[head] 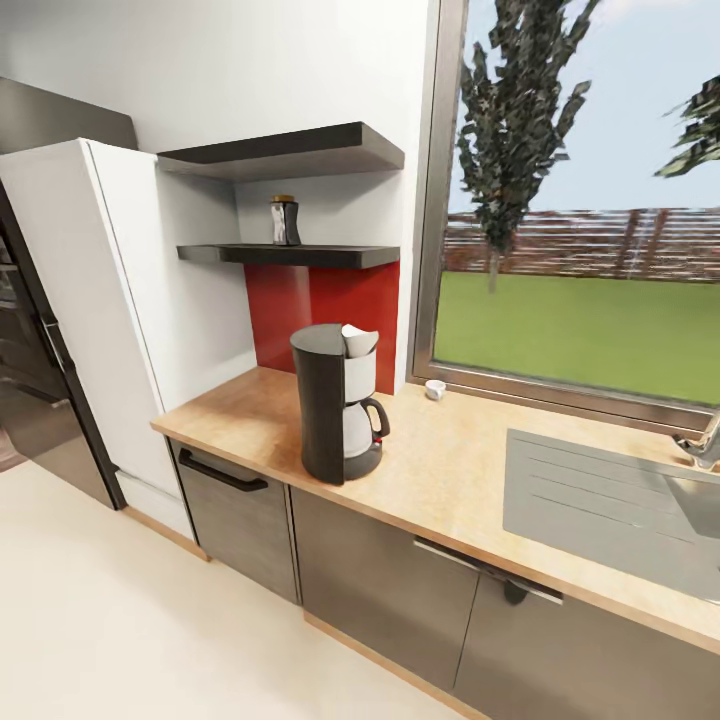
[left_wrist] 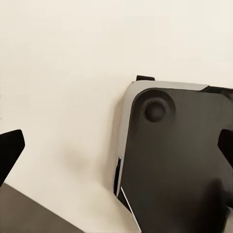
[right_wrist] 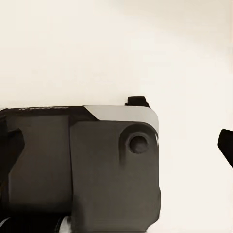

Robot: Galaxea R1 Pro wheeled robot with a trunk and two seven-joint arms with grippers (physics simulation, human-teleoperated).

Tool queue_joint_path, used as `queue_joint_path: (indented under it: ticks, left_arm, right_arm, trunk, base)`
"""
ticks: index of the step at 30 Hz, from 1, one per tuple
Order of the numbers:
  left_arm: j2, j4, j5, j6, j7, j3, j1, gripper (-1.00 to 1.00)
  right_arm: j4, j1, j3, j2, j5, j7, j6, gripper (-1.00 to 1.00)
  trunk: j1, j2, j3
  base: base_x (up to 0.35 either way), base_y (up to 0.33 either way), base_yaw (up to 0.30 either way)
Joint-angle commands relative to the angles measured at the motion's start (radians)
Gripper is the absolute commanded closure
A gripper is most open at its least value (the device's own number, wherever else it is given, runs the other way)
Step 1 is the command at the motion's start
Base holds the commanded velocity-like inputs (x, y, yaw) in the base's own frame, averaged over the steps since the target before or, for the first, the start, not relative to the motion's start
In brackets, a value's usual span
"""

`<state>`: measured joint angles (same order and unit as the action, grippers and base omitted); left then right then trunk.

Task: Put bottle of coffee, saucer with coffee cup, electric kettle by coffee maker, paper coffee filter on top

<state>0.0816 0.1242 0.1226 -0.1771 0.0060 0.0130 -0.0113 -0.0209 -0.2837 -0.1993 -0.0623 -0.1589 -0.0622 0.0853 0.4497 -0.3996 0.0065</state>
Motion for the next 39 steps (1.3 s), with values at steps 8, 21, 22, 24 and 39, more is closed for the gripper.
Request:
queue_joint_path:
  ticks: [8, 21, 22, 24, 39]
  left_arm:
    - [0.004, 0.000, 0.007, -0.001, 0.000, 0.001, -0.001, -1.00]
    - [0.009, 0.006, 0.013, -0.001, 0.002, 0.013, 0.000, -1.00]
    - [0.007, 0.009, 0.013, -0.002, 0.002, 0.013, 0.000, -1.00]
    - [0.007, 0.010, 0.013, -0.002, 0.002, 0.013, 0.000, -1.00]
    - [0.009, 0.014, 0.013, -0.001, 0.002, 0.013, 0.001, -1.00]
  right_arm:
    - [-0.003, 0.013, -0.008, -0.007, -0.009, 0.020, -0.027, -1.00]
    - [-0.004, 0.014, -0.009, -0.006, -0.007, 0.027, -0.035, -1.00]
    - [-0.004, 0.014, -0.009, -0.004, -0.007, 0.027, -0.035, -1.00]
    - [-0.004, 0.014, -0.009, -0.003, -0.008, 0.028, -0.035, -1.00]
    - [-0.003, 0.014, -0.009, -0.001, -0.010, 0.031, -0.035, -1.00]
  trunk:
    - [0.000, 0.000, 0.000]
    - [0.000, 0.000, 0.000]
    - [0.000, 0.000, 0.000]
    - [0.000, 0.000, 0.000]
    - [0.000, 0.000, -0.001]
  base:
    - [0.000, 0.000, 0.000]
    - [0.014, 0.067, 0.000]
    - [0.086, 0.287, 0.000]
    - [0.091, 0.290, 0.000]
    - [0.099, 0.297, -0.160]
